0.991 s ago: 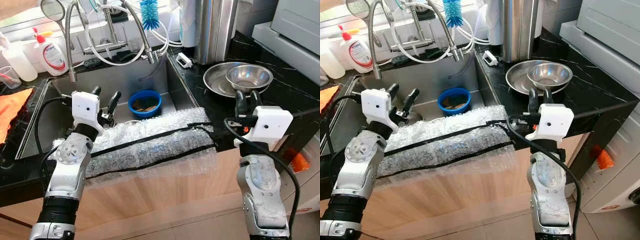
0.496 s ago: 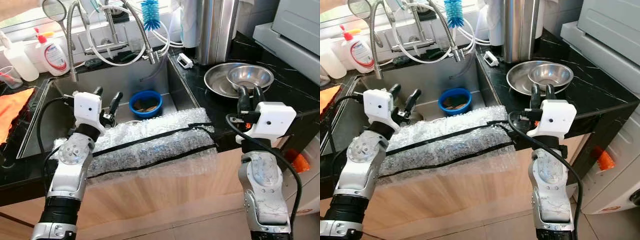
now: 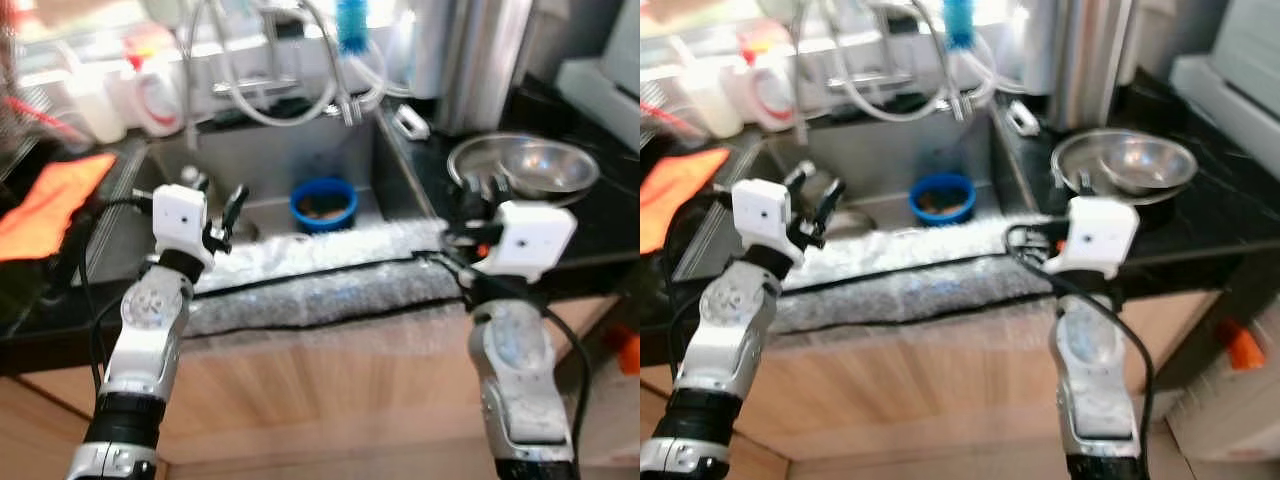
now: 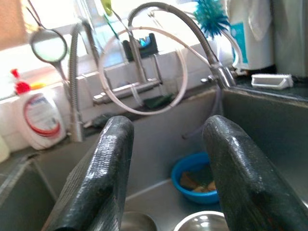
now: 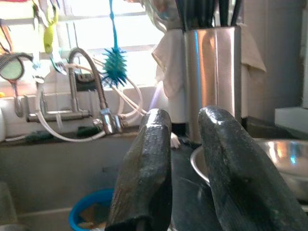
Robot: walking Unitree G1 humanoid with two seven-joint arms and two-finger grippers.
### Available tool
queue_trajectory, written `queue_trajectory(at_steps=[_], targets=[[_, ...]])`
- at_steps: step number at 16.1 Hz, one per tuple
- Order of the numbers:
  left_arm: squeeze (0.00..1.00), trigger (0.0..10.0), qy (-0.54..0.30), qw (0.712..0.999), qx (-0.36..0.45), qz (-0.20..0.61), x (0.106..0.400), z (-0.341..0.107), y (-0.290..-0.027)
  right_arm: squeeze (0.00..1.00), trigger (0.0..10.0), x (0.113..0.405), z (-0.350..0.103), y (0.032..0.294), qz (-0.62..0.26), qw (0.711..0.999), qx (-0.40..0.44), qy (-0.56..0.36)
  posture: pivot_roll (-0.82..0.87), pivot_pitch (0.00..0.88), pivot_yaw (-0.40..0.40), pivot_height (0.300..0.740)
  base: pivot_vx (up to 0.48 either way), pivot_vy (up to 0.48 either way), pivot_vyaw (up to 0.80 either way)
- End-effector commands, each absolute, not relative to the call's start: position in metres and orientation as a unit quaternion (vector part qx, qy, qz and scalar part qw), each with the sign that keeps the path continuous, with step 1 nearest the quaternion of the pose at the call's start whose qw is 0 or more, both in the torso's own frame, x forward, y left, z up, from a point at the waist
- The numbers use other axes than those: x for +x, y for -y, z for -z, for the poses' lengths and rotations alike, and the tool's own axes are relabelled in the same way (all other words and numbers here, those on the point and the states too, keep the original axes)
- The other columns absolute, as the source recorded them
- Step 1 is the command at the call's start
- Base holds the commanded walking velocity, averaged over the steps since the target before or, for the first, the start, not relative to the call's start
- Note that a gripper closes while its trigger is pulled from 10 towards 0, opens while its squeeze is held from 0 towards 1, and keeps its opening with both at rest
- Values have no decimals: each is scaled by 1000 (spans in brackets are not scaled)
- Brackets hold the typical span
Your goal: Kitchen organization
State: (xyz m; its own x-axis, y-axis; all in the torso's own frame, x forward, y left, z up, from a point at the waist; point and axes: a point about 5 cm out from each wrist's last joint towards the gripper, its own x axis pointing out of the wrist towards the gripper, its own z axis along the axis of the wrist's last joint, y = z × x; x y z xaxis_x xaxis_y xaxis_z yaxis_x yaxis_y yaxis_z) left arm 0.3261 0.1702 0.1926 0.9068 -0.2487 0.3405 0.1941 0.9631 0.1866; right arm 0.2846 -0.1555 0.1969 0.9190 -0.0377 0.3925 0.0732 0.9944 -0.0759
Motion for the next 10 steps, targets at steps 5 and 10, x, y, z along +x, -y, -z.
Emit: queue_trajectory(at_steps=[5, 10], targets=[[0, 10000, 189, 974, 73, 105, 328, -192, -171, 0, 10000, 287, -200, 157, 23, 977, -43, 206, -211, 0, 98, 740, 259, 0, 0], [0, 10000, 193, 974, 64, 101, 327, -191, -166, 0, 10000, 289, -204, 163, 24, 977, -49, 208, -212, 0, 73, 740, 155, 0, 0]])
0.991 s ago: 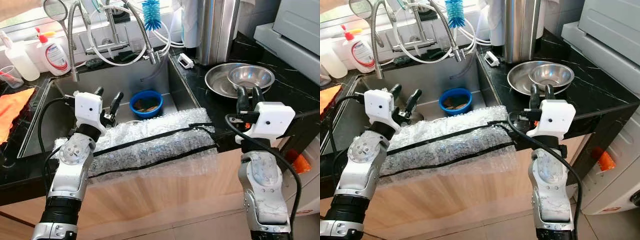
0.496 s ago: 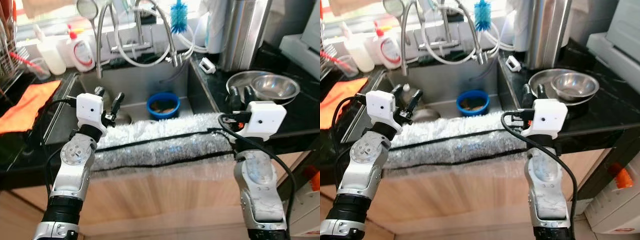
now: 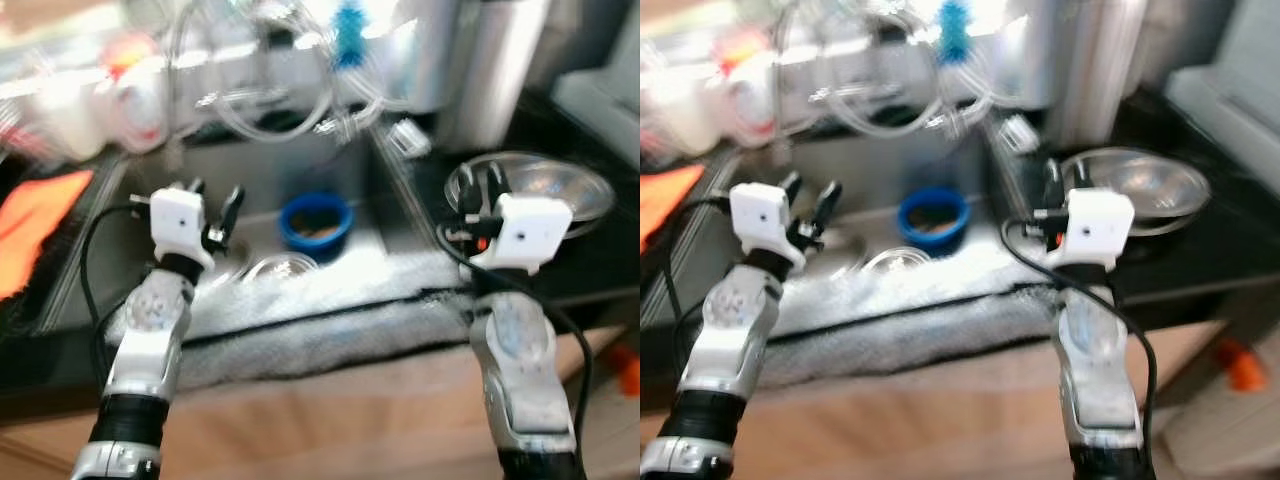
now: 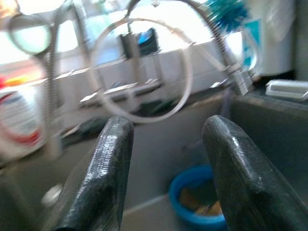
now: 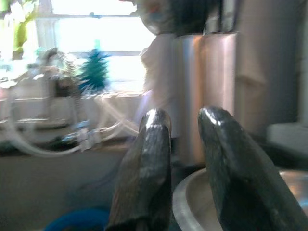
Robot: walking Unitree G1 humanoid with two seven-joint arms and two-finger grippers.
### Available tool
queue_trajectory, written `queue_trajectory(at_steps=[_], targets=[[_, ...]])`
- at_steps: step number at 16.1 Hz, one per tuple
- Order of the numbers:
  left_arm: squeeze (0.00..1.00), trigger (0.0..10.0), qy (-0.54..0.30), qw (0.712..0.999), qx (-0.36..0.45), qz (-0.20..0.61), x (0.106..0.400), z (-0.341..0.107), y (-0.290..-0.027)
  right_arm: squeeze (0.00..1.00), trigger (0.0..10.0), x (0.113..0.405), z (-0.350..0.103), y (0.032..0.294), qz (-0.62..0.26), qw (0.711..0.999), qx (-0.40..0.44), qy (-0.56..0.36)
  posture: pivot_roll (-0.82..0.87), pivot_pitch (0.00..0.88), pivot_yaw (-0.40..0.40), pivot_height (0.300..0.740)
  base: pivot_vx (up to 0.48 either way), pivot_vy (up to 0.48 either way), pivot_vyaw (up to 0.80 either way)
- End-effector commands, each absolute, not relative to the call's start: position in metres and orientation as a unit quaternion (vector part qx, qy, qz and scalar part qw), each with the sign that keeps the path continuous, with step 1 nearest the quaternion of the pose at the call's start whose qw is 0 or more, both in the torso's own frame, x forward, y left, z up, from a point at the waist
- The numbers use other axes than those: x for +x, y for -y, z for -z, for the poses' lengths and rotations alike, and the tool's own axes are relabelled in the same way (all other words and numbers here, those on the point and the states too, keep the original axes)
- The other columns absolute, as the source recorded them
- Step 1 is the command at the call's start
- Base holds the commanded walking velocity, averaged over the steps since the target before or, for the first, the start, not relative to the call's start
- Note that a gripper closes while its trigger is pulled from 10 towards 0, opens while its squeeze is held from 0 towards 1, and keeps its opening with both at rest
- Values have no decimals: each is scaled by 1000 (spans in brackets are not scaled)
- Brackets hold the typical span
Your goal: Kitchen organization
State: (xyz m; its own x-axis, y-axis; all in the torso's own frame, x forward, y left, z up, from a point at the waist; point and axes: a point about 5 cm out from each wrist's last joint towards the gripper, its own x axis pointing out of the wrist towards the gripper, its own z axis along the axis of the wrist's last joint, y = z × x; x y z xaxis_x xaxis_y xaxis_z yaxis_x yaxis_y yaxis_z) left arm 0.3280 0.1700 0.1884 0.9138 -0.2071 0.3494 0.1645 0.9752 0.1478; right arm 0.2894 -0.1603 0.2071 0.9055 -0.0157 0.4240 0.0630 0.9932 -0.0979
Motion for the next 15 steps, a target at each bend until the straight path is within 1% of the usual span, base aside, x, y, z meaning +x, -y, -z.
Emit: queue_trajectory(at_steps=[1, 6, 8, 9, 10, 13, 15], targets=[[0, 10000, 193, 974, 65, 100, 327, -191, -167, 0, 10000, 289, -205, 163, 25, 976, -50, 209, -211, 0, 74, 740, 0, 0, 0], [0, 10000, 194, 974, 67, 94, 327, -191, -168, 0, 10000, 291, -211, 168, 33, 975, -62, 210, -210, 0, 71, 740, 0, 0, 0], [0, 10000, 193, 974, 68, 92, 328, -191, -169, 0, 10000, 296, -219, 177, 43, 976, -108, 182, -213, 0, 74, 740, 0, 0, 0], [0, 10000, 192, 975, 69, 92, 328, -191, -169, 624, 10000, 301, -225, 184, 46, 976, -129, 168, -220, 0, 76, 740, 0, 0, 0], [0, 10000, 190, 975, 70, 93, 329, -191, -169, 1000, 10000, 310, -230, 197, 51, 976, -169, 127, -226, 0, 80, 740, 0, 0, 0], [0, 10000, 189, 975, 70, 97, 331, -191, -168, 1000, 10000, 322, -230, 213, 40, 975, -212, 47, -231, 0, 87, 740, 0, 0, 0], [0, 10000, 187, 974, 75, 103, 331, -191, -167, 1000, 10000, 330, -227, 225, 64, 973, -224, -5, -227, 0, 89, 740, 0, 0, 0]])
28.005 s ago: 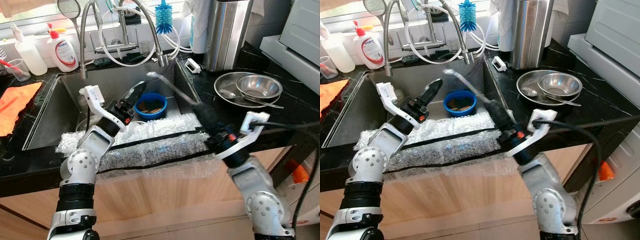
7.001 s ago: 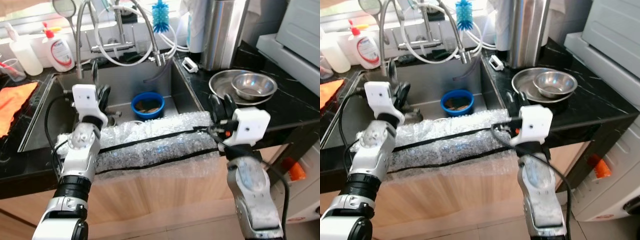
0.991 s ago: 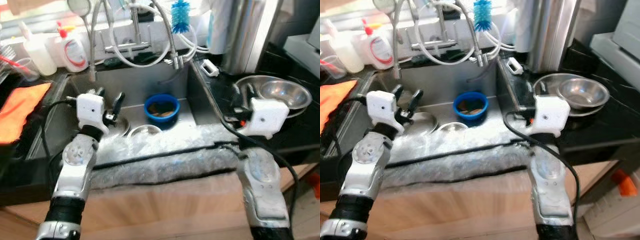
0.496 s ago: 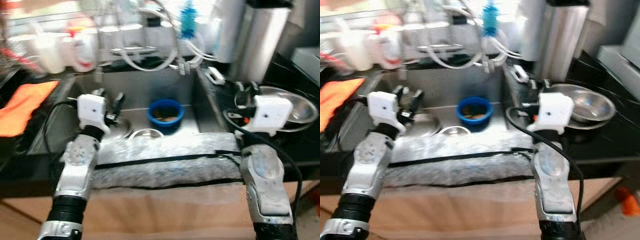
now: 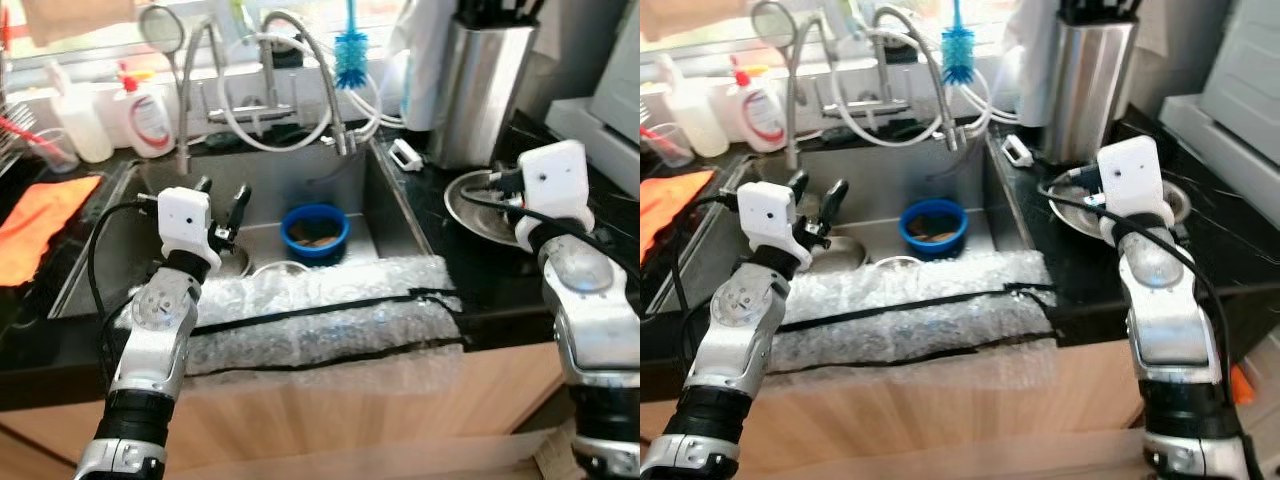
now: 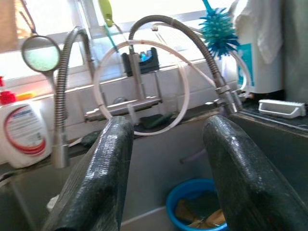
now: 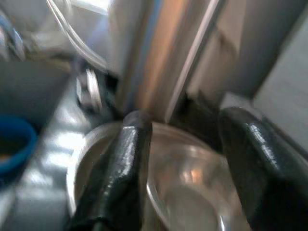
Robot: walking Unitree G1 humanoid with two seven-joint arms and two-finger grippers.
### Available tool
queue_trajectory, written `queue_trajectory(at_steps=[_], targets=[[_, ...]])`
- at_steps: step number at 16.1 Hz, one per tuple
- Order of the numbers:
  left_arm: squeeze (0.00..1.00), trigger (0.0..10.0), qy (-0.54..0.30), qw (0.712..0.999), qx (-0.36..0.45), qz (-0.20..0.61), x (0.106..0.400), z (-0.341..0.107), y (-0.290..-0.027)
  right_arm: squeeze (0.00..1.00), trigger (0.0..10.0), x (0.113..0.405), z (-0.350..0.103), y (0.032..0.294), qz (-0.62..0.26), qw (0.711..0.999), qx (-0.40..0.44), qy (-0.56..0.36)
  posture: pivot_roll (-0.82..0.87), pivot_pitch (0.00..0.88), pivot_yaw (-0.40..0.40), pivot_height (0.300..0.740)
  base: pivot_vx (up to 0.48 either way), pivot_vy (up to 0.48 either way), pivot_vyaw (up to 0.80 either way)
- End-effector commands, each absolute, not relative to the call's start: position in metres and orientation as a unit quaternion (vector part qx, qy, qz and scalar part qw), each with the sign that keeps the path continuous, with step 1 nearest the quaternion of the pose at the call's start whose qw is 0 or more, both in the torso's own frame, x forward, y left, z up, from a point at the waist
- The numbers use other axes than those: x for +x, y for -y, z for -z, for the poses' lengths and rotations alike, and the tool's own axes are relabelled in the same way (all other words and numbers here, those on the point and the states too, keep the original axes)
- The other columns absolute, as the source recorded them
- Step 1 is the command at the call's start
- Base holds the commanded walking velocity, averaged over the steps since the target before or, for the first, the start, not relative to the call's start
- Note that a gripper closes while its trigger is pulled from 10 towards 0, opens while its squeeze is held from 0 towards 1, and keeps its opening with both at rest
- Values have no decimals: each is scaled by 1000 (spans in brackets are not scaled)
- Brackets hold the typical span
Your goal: Kitchen organization
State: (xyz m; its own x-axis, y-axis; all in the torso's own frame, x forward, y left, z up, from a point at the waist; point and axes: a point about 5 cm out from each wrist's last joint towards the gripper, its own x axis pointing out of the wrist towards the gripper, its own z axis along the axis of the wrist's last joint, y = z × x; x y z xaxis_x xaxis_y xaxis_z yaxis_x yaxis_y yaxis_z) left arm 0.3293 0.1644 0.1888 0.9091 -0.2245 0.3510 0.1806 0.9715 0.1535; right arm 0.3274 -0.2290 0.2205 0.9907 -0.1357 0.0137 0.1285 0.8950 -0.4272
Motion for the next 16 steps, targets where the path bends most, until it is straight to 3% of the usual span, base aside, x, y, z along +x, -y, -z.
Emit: queue_trajectory(at_steps=[1, 5, 7, 16], targets=[[0, 10000, 186, 974, 77, 106, 331, -191, -167, 1000, 10000, 332, -226, 224, 63, 973, -221, -23, -224, 0, 92, 740, 0, 0, 0], [0, 10000, 183, 973, 81, 114, 331, -191, -168, 1000, 10000, 333, -221, 219, 57, 972, -220, -59, -221, 0, 100, 740, 0, 0, 0], [0, 10000, 181, 973, 82, 120, 332, -191, -166, 0, 10000, 334, -219, 217, 46, 970, -225, -75, -222, 0, 103, 740, 0, 0, 0], [0, 10000, 181, 972, 85, 127, 332, -191, -165, 0, 10000, 341, -225, 230, 72, 950, -286, -102, -213, 0, 104, 740, 0, 0, 0]])
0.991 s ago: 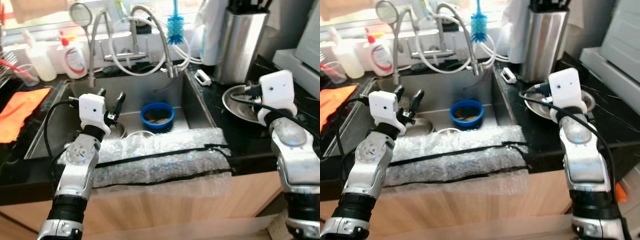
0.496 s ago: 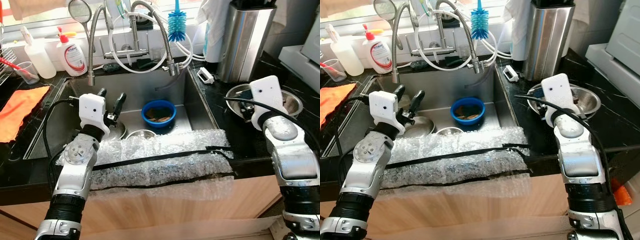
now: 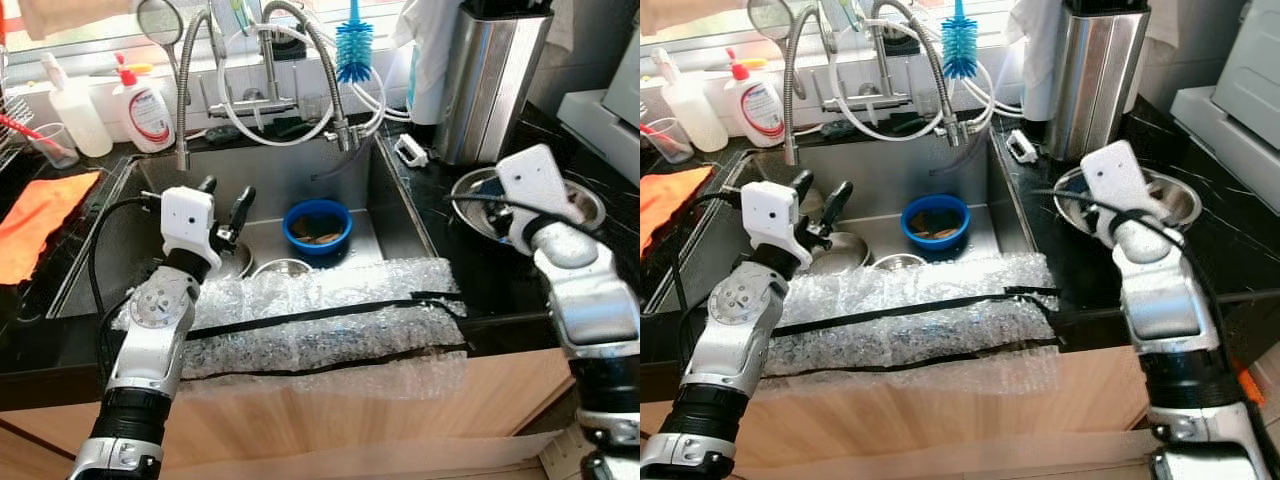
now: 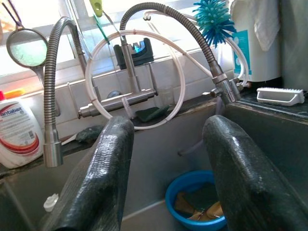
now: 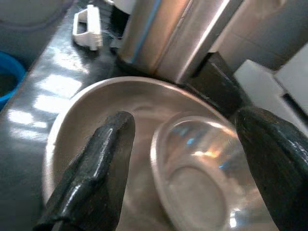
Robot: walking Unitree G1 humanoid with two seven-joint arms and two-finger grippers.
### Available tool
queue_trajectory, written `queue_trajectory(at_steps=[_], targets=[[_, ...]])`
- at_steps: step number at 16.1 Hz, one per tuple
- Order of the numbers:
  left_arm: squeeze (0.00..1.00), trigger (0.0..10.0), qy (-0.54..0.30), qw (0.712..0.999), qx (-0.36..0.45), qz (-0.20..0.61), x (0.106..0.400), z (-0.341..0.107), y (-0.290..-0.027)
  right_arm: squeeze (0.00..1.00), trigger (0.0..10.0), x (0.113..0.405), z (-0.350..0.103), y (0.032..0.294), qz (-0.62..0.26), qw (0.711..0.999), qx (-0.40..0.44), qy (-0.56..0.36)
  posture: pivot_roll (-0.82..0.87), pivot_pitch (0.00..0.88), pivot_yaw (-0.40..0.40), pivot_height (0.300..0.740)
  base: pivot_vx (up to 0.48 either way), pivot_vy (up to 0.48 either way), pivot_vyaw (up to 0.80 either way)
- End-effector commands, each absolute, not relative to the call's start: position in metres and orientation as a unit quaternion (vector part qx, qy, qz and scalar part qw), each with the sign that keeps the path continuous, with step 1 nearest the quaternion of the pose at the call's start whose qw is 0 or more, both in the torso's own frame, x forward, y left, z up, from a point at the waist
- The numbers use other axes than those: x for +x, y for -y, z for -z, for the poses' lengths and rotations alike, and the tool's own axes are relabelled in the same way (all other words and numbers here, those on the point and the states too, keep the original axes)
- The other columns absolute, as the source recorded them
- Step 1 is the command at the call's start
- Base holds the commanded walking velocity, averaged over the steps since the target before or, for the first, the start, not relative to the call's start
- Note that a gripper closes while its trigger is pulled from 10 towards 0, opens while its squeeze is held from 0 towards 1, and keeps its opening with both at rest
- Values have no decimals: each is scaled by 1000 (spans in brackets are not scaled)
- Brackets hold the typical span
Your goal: Kitchen organization
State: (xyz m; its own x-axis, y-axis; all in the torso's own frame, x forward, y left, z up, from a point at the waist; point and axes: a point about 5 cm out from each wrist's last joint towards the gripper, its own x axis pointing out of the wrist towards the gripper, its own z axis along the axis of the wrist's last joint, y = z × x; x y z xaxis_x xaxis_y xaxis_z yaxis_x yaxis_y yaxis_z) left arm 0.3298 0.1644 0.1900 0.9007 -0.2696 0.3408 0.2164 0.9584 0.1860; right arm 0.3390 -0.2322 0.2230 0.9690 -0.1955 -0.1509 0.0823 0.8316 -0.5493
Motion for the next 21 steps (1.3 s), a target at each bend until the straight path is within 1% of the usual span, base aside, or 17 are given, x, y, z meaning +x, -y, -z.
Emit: queue_trajectory(at_steps=[1, 7, 15, 21], targets=[[0, 10000, 180, 971, 85, 128, 332, -191, -165, 0, 10000, 341, -224, 232, 75, 949, -287, -107, -212, 0, 103, 740, 0, 0, 0], [0, 10000, 178, 970, 87, 139, 332, -192, -163, 0, 10000, 340, -210, 231, 67, 946, -287, -134, -212, 0, 109, 740, 0, 0, 0], [0, 10000, 171, 970, 87, 148, 332, -190, -162, 0, 10000, 337, -196, 241, 83, 937, -296, -164, -209, 0, 114, 740, 0, 0, 0], [0, 10000, 171, 970, 88, 151, 333, -191, -161, 0, 10000, 338, -197, 248, 101, 935, -298, -164, -208, 0, 117, 740, 0, 0, 0]])
